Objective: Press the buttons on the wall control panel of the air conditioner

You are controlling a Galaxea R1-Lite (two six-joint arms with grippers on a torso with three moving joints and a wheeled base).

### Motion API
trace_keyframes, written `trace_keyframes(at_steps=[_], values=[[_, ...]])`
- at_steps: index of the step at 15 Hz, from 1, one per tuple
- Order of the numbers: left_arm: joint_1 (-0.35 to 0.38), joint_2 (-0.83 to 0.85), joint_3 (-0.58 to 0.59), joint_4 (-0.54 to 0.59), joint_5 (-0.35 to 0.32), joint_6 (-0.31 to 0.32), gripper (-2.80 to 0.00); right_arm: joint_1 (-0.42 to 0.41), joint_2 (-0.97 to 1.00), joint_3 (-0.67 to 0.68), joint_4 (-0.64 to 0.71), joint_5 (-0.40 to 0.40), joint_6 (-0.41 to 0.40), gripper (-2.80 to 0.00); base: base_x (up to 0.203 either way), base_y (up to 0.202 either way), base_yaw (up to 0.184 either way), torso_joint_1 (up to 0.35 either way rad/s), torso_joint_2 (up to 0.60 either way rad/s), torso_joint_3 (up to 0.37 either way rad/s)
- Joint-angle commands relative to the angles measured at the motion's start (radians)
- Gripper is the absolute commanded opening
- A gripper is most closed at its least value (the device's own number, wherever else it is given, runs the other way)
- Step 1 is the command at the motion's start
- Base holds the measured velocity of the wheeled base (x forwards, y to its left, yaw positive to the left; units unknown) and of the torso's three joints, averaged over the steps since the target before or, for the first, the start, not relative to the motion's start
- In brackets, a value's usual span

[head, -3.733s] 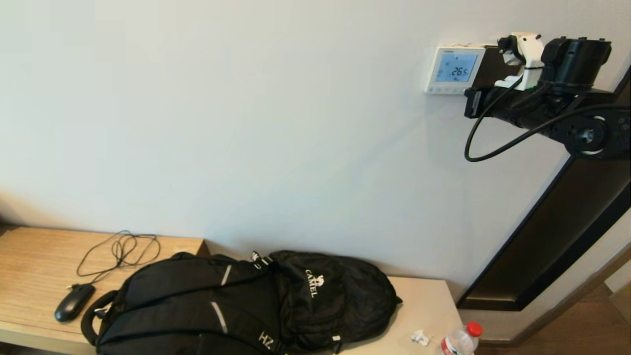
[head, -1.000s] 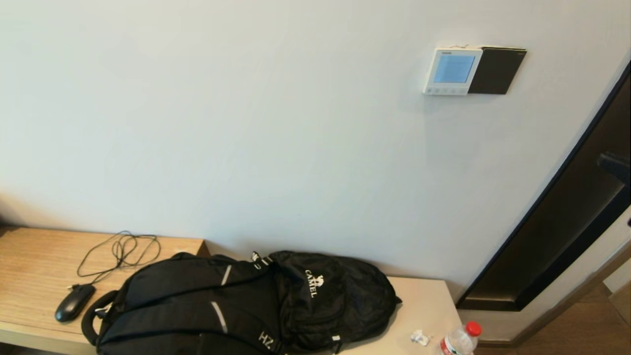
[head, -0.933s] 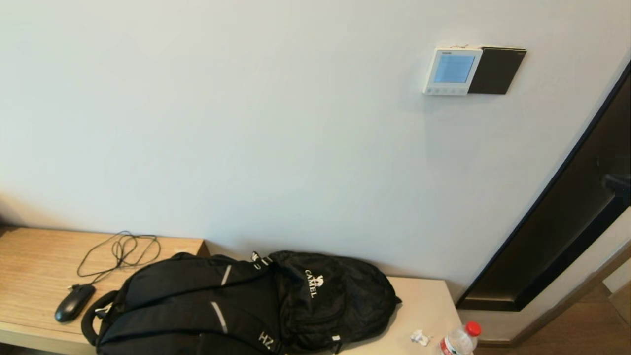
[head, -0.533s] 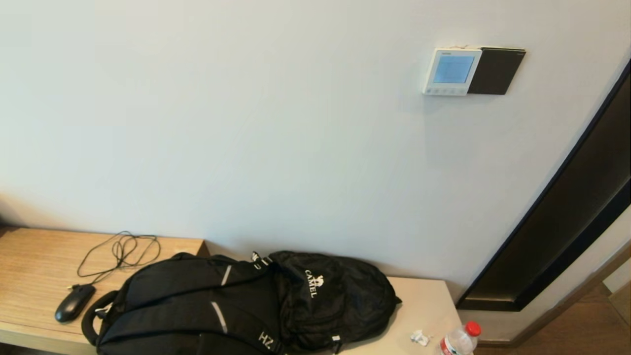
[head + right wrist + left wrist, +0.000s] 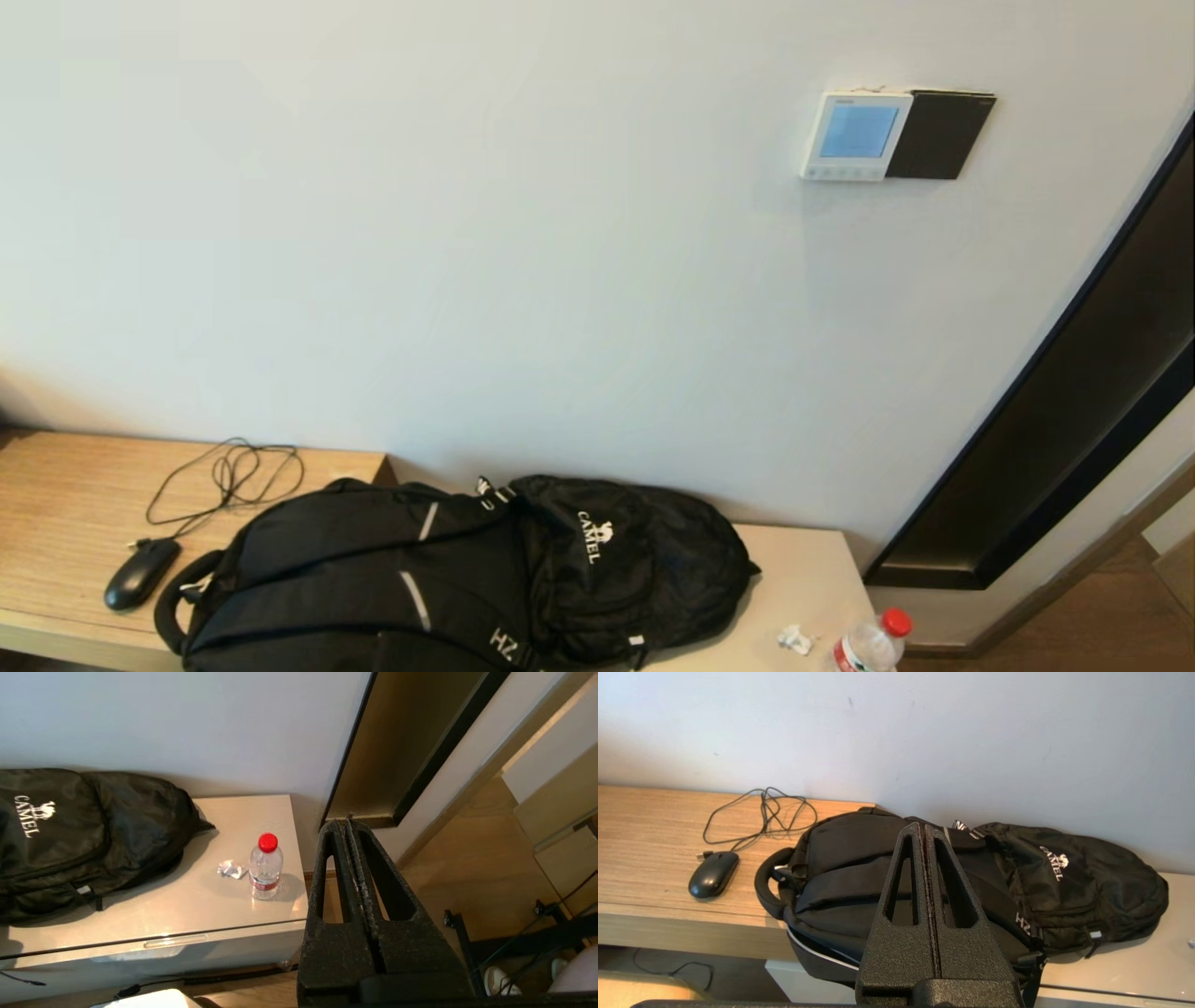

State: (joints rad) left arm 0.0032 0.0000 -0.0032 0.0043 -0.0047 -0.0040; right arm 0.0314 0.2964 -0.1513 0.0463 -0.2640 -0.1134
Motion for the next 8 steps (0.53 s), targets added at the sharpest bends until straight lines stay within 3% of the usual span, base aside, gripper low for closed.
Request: trace_keyframes(at_steps=[1, 3, 8], values=[[0.000, -0.002, 0.000, 0.000, 0.000, -0.001, -2.80, -0.016, -0.079, 0.054, 0.000, 0.004, 0.000, -2.80, 0.000, 0.000, 0.000, 0.000, 0.00, 0.000], [0.000, -0.002, 0.000, 0.000, 0.000, -0.001, -2.80, -0.025, -0.139, 0.079, 0.005, 0.030, 0.002, -2.80, 0.000, 0.000, 0.000, 0.000, 0.00, 0.000], [0.001, -0.002, 0.000, 0.000, 0.000, -0.001, -2.80, -0.028, -0.291, 0.100, -0.002, 0.199, 0.010, -2.80, 0.000, 0.000, 0.000, 0.000, 0.00, 0.000]])
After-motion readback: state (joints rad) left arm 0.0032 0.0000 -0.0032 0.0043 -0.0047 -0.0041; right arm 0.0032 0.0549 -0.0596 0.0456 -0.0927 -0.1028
